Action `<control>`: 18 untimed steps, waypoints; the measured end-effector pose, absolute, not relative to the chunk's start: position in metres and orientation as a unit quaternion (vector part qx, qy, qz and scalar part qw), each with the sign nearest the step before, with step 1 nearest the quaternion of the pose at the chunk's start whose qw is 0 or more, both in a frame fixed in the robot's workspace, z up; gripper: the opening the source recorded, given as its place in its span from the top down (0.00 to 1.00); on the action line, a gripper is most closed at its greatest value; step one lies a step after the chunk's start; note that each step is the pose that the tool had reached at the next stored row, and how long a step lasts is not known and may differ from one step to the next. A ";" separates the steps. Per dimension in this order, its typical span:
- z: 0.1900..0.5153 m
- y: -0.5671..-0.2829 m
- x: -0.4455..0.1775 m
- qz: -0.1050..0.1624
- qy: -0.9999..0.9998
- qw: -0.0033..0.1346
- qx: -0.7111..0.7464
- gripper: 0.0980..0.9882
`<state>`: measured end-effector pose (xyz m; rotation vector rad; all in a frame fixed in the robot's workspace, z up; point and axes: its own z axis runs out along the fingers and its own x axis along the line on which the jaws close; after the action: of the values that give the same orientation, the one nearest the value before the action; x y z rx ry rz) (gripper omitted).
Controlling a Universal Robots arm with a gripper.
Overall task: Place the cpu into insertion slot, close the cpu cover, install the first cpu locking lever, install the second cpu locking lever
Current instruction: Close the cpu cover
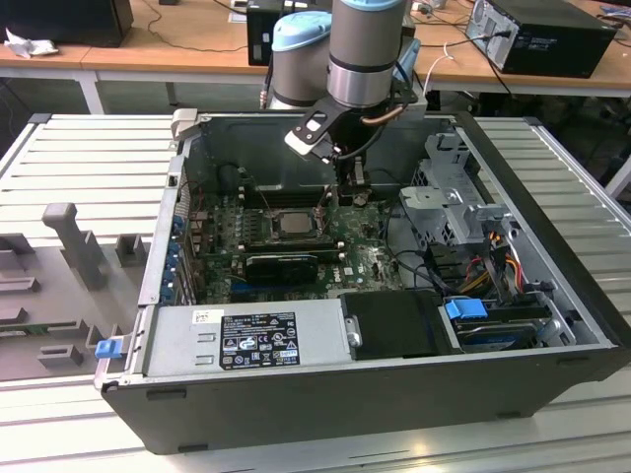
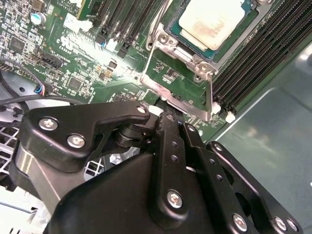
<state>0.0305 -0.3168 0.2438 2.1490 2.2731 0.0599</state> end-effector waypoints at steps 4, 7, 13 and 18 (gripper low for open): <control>0.244 -0.317 0.030 0.019 0.726 0.006 0.687 0.99; 0.244 -0.317 0.029 0.019 0.727 0.006 0.687 0.99; 0.244 -0.317 0.027 0.019 0.727 0.006 0.687 0.99; 0.244 -0.317 0.026 0.019 0.727 0.006 0.687 0.99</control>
<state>0.0260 -0.3168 0.2438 2.1489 2.2732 0.0598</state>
